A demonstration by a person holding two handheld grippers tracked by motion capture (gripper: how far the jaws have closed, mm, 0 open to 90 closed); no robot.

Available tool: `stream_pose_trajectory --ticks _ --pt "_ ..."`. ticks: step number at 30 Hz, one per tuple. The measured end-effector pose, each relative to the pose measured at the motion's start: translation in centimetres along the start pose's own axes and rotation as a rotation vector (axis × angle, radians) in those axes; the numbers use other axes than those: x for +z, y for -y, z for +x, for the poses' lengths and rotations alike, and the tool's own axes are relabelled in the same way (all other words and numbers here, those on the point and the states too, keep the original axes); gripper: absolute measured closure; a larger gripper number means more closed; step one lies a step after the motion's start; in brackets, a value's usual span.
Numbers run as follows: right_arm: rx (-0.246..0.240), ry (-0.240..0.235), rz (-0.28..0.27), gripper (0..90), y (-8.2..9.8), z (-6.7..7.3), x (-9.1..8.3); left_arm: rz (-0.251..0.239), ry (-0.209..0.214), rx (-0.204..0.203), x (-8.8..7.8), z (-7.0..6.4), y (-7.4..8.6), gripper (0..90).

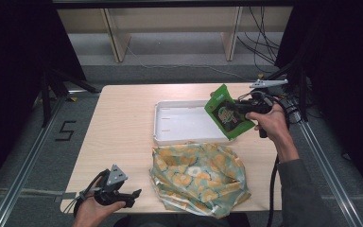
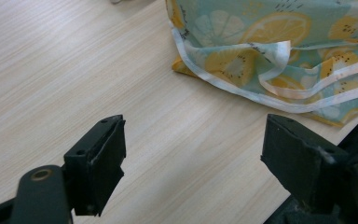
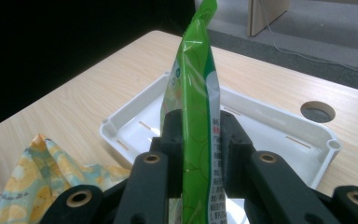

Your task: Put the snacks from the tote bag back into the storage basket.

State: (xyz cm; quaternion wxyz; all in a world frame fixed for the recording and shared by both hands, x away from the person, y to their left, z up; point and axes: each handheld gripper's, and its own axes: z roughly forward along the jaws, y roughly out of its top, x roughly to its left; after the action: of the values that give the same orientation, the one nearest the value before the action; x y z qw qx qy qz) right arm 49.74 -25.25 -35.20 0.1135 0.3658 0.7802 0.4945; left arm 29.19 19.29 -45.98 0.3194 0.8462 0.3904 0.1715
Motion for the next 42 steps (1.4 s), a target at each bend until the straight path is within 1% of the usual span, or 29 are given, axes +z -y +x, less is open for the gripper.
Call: stream_pose_trajectory --ticks 1,2,3,4,6,7,8,10,11,13,14,15,17,19,20,21,22,23,24,25,28,30,31,35,36,37,40,41,42 --pt "0.034 0.001 0.026 75.9 -0.1 0.1 0.1 0.003 0.001 0.006 0.0 0.1 0.0 21.1" --pt "0.041 -0.002 0.009 75.8 0.0 0.0 0.6 0.002 -0.003 0.004 0.0 0.1 0.1 21.1" --pt "0.031 -0.003 0.012 75.9 0.0 -0.1 0.9 0.003 -0.001 -0.011 0.0 0.1 0.1 21.1" --pt "0.036 0.001 0.015 75.9 0.0 -0.1 1.2 0.0 -0.007 -0.018 0.0 0.1 0.1 21.0" --pt "0.025 0.016 0.018 75.8 -0.2 -0.2 1.7 -0.002 -0.009 -0.003 -0.1 0.2 0.1 21.0" --pt "0.055 0.004 0.017 75.8 -0.2 0.0 2.1 0.011 -0.006 0.013 -0.2 0.4 0.1 20.9" --pt "0.056 0.003 0.021 75.9 -0.3 0.0 2.4 -0.004 -0.009 -0.002 -0.1 0.3 0.1 20.9" --pt "0.048 0.004 0.021 75.9 -0.5 -0.1 3.1 -0.011 -0.007 -0.008 -0.1 0.2 0.2 20.9" --pt "0.068 0.008 0.02 75.9 -0.5 0.0 3.4 -0.002 -0.01 -0.015 -0.1 0.1 0.1 20.9" --pt "0.07 0.01 0.029 75.8 -0.7 0.0 4.0 0.001 -0.006 -0.009 -0.1 0.1 0.1 20.9" --pt "0.056 0.017 0.027 75.8 -0.8 -0.2 4.3 0.001 0.001 -0.013 -0.1 0.1 0.1 20.9" --pt "0.069 0.023 0.024 75.8 -0.8 -0.2 4.7 -0.002 -0.003 -0.014 -0.1 0.1 0.1 20.9" --pt "0.069 0.025 0.037 75.8 -0.9 -0.5 5.3 -0.001 -0.001 -0.012 -0.1 0.1 0.1 20.9" --pt "0.102 0.026 0.039 75.8 -0.9 -0.5 5.8 0.011 0.005 0.002 -0.2 0.2 0.1 20.9" --pt "0.095 0.034 0.032 75.8 -0.9 -0.7 6.1 0.007 0.005 -0.003 -0.2 0.1 0.1 20.9" --pt "0.108 0.039 0.033 75.8 -0.9 -0.8 6.4 -0.009 0.0 -0.011 0.0 0.1 0.2 21.0" --pt "0.128 0.042 0.044 75.8 -1.0 -0.8 6.5 -0.006 -0.002 -0.005 -0.1 0.1 0.1 20.9" --pt "0.116 0.045 0.041 75.8 -1.0 -1.0 6.8 -0.005 -0.004 0.005 -0.1 0.1 0.1 21.0" --pt "0.123 0.05 0.045 75.8 -1.0 -1.1 7.1 -0.008 -0.002 0.009 0.0 0.1 0.1 21.0" --pt "0.142 0.055 0.054 75.8 -1.0 -1.1 7.3 -0.007 -0.001 0.004 0.0 0.1 0.1 20.9" --pt "0.127 0.068 0.055 75.8 -1.1 -1.7 8.2 -0.007 0.002 -0.005 0.0 0.0 0.1 21.0" --pt "0.159 0.07 0.062 75.8 -1.2 -1.6 8.8 -0.007 0.004 -0.005 0.1 0.0 0.1 20.9" --pt "0.151 0.073 0.056 75.8 -1.2 -1.7 9.1 -0.005 0.005 -0.002 0.0 0.0 0.1 20.9" --pt "0.178 0.075 0.065 75.8 -1.3 -1.9 10.4 -0.006 0.009 -0.005 0.0 0.0 0.1 21.0" --pt "0.164 0.082 0.068 75.8 -1.3 -2.1 10.6 -0.006 0.009 -0.006 0.0 0.0 0.1 21.0" --pt "0.207 0.078 0.081 75.8 -1.4 -1.8 10.8 -0.007 0.007 -0.001 0.0 0.0 0.1 20.9" --pt "0.182 0.091 0.068 75.8 -1.5 -2.0 11.4 0.003 0.012 0.008 -0.1 0.0 0.1 21.0" --pt "0.193 0.089 0.064 75.8 -1.5 -2.0 11.6 0.0 0.01 0.013 -0.1 0.0 0.1 20.9" --pt "0.223 0.087 0.07 75.8 -1.5 -1.8 11.8 -0.004 0.009 0.019 -0.1 0.0 0.1 20.9"
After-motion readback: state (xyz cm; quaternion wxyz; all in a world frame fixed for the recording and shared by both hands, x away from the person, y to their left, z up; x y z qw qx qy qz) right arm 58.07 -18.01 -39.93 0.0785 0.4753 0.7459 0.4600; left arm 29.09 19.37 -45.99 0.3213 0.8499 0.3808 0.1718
